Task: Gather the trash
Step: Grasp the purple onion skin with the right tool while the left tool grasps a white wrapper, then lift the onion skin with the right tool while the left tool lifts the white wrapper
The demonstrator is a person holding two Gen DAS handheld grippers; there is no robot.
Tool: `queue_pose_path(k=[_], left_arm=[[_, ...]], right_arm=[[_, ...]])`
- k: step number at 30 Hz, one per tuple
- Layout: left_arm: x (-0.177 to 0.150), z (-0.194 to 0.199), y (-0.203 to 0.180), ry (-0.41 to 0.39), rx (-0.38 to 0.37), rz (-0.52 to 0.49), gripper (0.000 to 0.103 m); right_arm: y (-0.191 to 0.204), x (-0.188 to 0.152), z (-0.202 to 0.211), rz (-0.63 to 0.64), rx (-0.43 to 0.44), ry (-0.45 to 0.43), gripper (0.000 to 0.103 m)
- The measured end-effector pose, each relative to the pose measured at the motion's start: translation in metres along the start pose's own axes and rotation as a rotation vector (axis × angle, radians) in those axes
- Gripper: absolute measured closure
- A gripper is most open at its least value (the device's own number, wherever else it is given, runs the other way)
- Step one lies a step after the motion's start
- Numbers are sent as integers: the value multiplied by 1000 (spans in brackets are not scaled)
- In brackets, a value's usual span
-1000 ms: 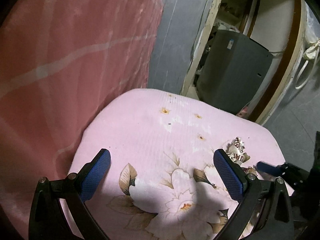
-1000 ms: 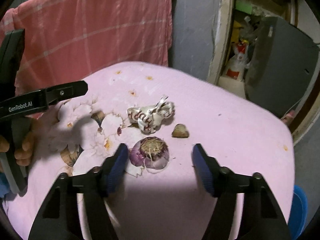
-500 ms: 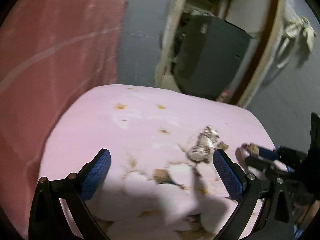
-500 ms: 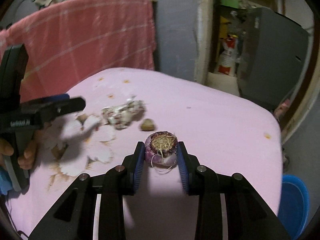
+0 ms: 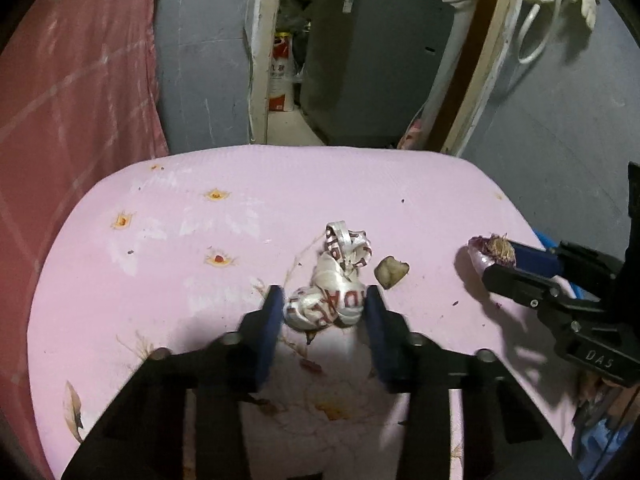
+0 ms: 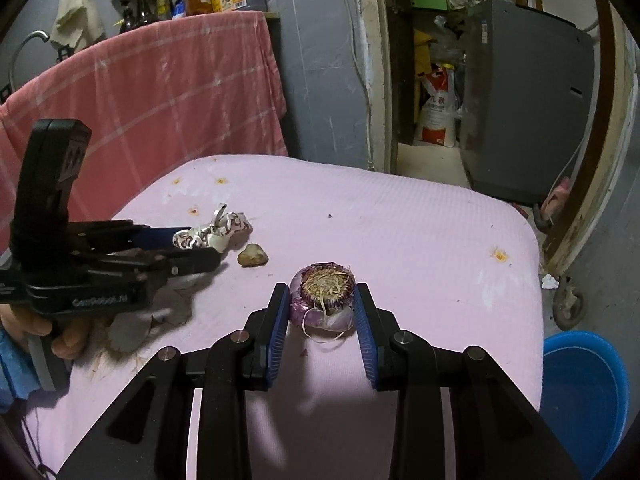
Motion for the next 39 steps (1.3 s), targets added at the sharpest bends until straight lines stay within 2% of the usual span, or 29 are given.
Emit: queue_pose_path(k=[5,9,15,26,36,39], left_arm=[[-4,9,13,-28,-46,71,74],[-7,15,22,-46,-52,120,74],[-17,29,33,-71,-50,157,74],[-29,43,49,-109,-109,244,75],[-40,67,74,-222,-134,368,75],[-44,71,81,-231,-143,403,75]], right_arm=[[0,0,-1,3,0,0,73],[0,0,-1,3,1,0,73],[0,0,-1,3,1,0,73],[1,-2,-4,9,-6,4,73],[10,1,-7,40,6,12,73],[14,3,-8,52,14,16,73]])
Point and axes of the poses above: each gripper's, at about its wrist camera, not at the fingertips, and z roughly against the way its jaws point, y to its left, x to its top, the point moved 6 cm from there along -z, roughly the way its jaws point, and after that the axes turned 11 degrees about y, right-handed, at the moved point
